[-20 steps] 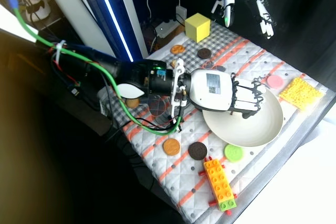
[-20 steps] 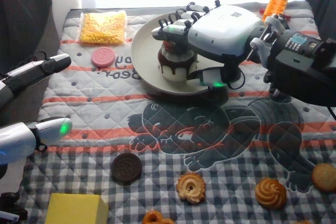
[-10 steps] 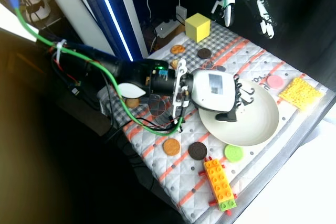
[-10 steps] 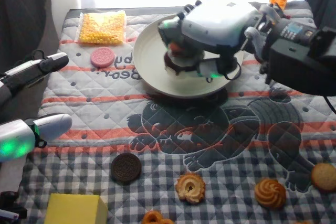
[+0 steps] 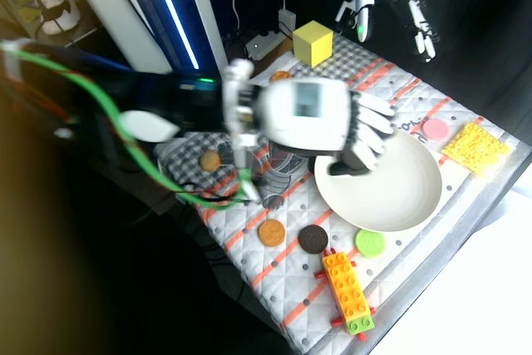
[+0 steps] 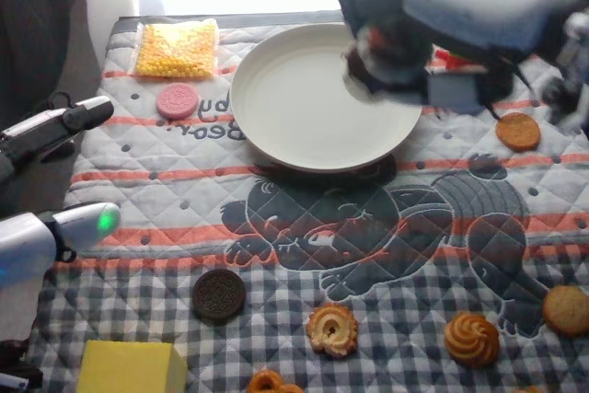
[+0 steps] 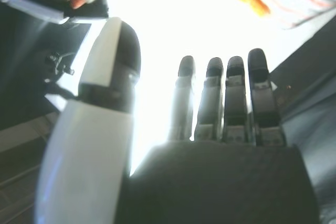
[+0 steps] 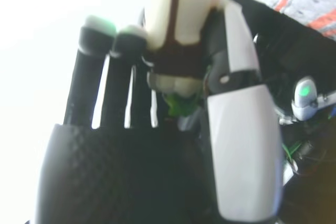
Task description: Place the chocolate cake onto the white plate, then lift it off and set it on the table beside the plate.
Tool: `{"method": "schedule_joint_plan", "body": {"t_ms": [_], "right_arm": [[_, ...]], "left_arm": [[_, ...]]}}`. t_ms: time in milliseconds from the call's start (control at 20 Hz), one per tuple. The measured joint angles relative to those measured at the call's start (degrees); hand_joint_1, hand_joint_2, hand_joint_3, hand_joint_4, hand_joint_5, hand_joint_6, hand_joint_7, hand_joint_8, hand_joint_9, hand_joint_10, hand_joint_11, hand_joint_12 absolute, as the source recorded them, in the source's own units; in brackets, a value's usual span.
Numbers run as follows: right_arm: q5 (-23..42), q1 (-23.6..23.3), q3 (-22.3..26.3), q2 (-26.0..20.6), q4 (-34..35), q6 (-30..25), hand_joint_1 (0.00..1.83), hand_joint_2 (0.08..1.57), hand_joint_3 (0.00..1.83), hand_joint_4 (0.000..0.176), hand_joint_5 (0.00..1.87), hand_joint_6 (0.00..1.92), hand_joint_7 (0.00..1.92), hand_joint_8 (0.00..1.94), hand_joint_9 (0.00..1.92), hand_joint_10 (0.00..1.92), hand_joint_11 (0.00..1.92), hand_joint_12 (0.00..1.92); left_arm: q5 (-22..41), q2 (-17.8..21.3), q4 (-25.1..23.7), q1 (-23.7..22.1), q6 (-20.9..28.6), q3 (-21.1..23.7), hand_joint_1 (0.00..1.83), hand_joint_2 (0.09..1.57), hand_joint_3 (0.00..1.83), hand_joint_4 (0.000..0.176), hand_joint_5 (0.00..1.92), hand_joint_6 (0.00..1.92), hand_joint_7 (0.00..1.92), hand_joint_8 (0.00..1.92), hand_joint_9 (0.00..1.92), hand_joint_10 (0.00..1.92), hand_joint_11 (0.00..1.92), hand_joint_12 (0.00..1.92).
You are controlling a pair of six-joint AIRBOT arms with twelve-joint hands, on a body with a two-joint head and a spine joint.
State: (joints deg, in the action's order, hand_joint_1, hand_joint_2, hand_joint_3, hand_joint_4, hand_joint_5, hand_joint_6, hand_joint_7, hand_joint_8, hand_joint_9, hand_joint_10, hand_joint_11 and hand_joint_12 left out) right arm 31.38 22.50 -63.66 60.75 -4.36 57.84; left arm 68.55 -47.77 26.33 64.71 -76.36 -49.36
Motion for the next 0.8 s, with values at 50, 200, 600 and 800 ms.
{"method": "schedule_joint_plan", "body": {"t_ms": [50, 200, 600, 800], "right_arm": [[1.2, 1.9, 1.9, -1.8, -0.2, 0.0, 1.26, 1.38, 0.01, 0.0, 0.35, 1.78, 0.52, 1.69, 0.62, 1.82, 0.79, 1.92], [4.9, 7.1, 5.7, -6.3, 0.9, -0.2, 1.04, 1.4, 0.01, 0.0, 0.4, 1.73, 0.59, 1.77, 0.54, 1.92, 0.76, 1.92], [6.5, 18.9, 6.0, -8.8, 3.0, -7.0, 1.07, 1.39, 0.0, 0.0, 0.41, 1.72, 0.64, 1.7, 0.71, 1.92, 0.89, 1.92], [4.1, 21.0, 4.9, -9.0, 5.7, -7.0, 0.94, 1.24, 0.0, 0.0, 0.01, 1.25, 0.02, 1.12, 0.03, 1.41, 0.02, 1.92]], "left_arm": [[0.2, 0.0, 0.7, 0.6, 0.0, 0.1, 0.85, 1.15, 0.0, 0.042, 0.27, 0.01, 0.16, 0.0, 0.08, 0.03, 0.0, 0.38], [0.2, 0.0, 2.0, 1.3, 0.2, 0.2, 0.9, 1.15, 0.0, 0.046, 0.25, 0.0, 0.14, 0.01, 0.06, 0.02, 0.0, 0.09], [0.5, 0.0, 2.5, 1.6, 0.3, 0.2, 0.94, 1.14, 0.0, 0.052, 0.27, 0.01, 0.14, 0.0, 0.06, 0.02, 0.01, 0.01], [0.5, 0.0, 2.4, 1.7, 0.4, 0.2, 0.91, 1.15, 0.0, 0.082, 0.25, 0.0, 0.13, 0.0, 0.05, 0.02, 0.01, 0.01]]}}
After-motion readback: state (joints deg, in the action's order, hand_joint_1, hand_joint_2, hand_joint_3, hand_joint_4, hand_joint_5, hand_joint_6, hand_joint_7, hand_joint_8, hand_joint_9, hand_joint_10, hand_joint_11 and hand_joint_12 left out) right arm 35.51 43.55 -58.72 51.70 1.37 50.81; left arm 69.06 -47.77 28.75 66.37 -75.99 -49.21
